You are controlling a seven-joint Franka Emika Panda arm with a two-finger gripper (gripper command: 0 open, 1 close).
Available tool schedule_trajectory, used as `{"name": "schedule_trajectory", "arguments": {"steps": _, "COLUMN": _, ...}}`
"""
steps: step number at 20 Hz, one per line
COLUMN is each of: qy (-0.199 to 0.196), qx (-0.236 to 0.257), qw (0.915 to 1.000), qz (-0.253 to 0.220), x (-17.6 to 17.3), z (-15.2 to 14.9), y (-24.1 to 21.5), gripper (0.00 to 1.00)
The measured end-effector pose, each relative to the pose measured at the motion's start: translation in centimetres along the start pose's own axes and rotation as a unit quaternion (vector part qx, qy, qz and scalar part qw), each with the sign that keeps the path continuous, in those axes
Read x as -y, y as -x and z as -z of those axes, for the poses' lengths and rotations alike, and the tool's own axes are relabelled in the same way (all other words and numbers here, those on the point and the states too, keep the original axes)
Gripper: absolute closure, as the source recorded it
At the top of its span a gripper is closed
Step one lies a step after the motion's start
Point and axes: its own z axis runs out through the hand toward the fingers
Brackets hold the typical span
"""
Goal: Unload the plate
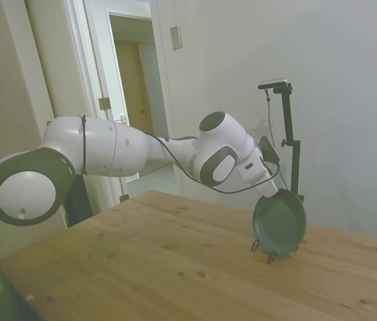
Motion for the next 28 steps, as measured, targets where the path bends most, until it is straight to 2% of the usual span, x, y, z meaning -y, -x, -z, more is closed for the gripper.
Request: {"name": "schedule_trajectory", "arguments": {"steps": 28, "qy": -0.008, "qx": -0.005, "qw": 0.9998, "qz": -0.019, "x": -0.9, "z": 0.2, "y": -1.4, "gripper": 1.00}}
